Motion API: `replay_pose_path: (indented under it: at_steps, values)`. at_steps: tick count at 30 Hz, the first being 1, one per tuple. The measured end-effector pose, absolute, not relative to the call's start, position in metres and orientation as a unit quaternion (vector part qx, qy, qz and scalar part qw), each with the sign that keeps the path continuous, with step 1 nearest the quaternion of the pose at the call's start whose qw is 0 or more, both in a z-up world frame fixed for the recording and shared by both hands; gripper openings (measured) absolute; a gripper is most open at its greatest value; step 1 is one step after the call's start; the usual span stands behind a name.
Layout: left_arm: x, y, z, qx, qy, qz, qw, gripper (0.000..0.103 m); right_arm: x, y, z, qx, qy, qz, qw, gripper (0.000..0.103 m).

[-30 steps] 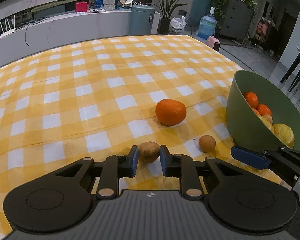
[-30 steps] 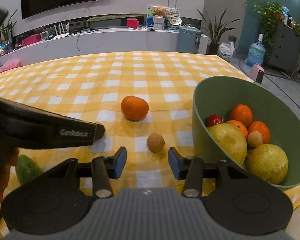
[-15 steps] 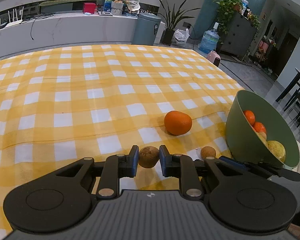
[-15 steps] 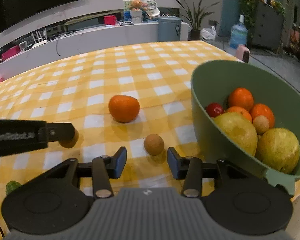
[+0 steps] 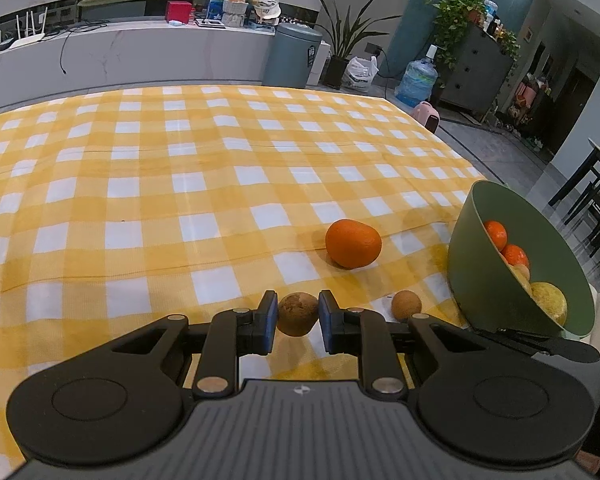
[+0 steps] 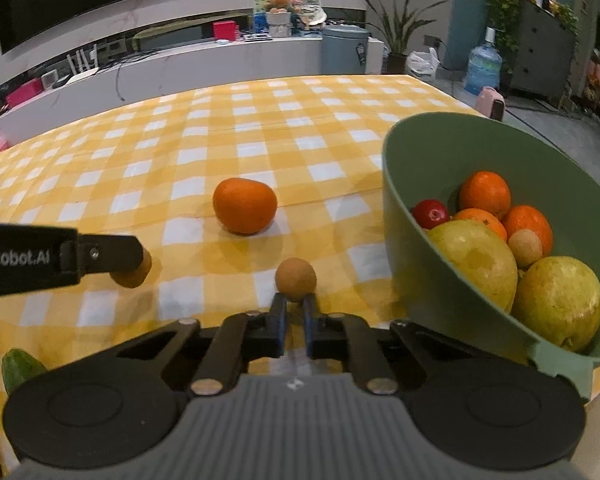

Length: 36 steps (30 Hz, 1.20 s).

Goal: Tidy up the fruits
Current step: 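Close the left tool on a brown kiwi while the right tool approaches another kiwi, then close the right tool on the second brown kiwi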

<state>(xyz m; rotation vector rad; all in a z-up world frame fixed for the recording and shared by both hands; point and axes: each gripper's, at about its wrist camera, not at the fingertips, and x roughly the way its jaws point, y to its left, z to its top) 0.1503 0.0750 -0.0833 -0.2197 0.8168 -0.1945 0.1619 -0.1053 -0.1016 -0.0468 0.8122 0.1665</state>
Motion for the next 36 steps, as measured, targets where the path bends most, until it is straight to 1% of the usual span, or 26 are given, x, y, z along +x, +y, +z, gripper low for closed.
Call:
replay_pose_path:
  at_steps: [6,7,10,11,12,13,15,16,22,23,24,26,32,36]
  values:
    - [0.149,0.078,-0.083,-0.115,0.395,-0.094,0.907,0.024,0.153,-0.099,-0.097,-0.043,0.378,0.103,0.919,0.000]
    - [0.148,0.078,-0.083,-0.117,0.395,-0.094,0.906,0.024,0.152,-0.100,-0.097,-0.045,0.378,0.102,0.919,0.002]
    - [0.148,0.079,-0.084,-0.118,0.396,-0.091,0.906,0.024,0.153,-0.103,-0.098,-0.040,0.377,0.093,0.921,0.011]
    - [0.148,0.079,-0.084,-0.119,0.396,-0.091,0.906,0.024,0.153,-0.103,-0.098,-0.039,0.376,0.089,0.921,0.020]
    - [0.148,0.079,-0.084,-0.119,0.397,-0.090,0.906,0.024,0.153,-0.103,-0.098,-0.038,0.373,0.084,0.923,0.024]
    - [0.149,0.079,-0.084,-0.120,0.397,-0.090,0.905,0.024,0.153,-0.102,-0.098,-0.037,0.371,0.079,0.924,0.026]
    - [0.150,0.078,-0.084,-0.119,0.398,-0.090,0.905,0.024,0.155,-0.102,-0.099,-0.027,0.364,0.073,0.928,0.035]
    - [0.150,0.078,-0.084,-0.118,0.398,-0.090,0.905,0.024,0.156,-0.101,-0.099,-0.027,0.360,0.068,0.930,0.037]
    - [0.150,0.078,-0.087,-0.113,0.403,-0.089,0.904,0.024,0.167,-0.092,-0.104,-0.024,0.356,0.056,0.932,0.036]
    - [0.150,0.077,-0.087,-0.113,0.403,-0.090,0.904,0.024,0.169,-0.092,-0.105,-0.026,0.358,0.057,0.932,0.032]
    - [0.150,0.077,-0.087,-0.112,0.403,-0.091,0.904,0.024,0.169,-0.091,-0.106,-0.031,0.359,0.058,0.931,0.025]
    - [0.150,0.078,-0.087,-0.112,0.402,-0.091,0.904,0.024,0.170,-0.093,-0.106,-0.034,0.359,0.060,0.931,0.020]
    - [0.148,0.077,-0.086,-0.115,0.407,-0.091,0.901,0.024,0.166,-0.098,-0.099,-0.028,0.361,0.084,0.928,0.019]
    - [0.146,0.078,-0.082,-0.123,0.405,-0.089,0.902,0.024,0.153,-0.099,-0.084,-0.040,0.343,0.121,0.931,0.019]
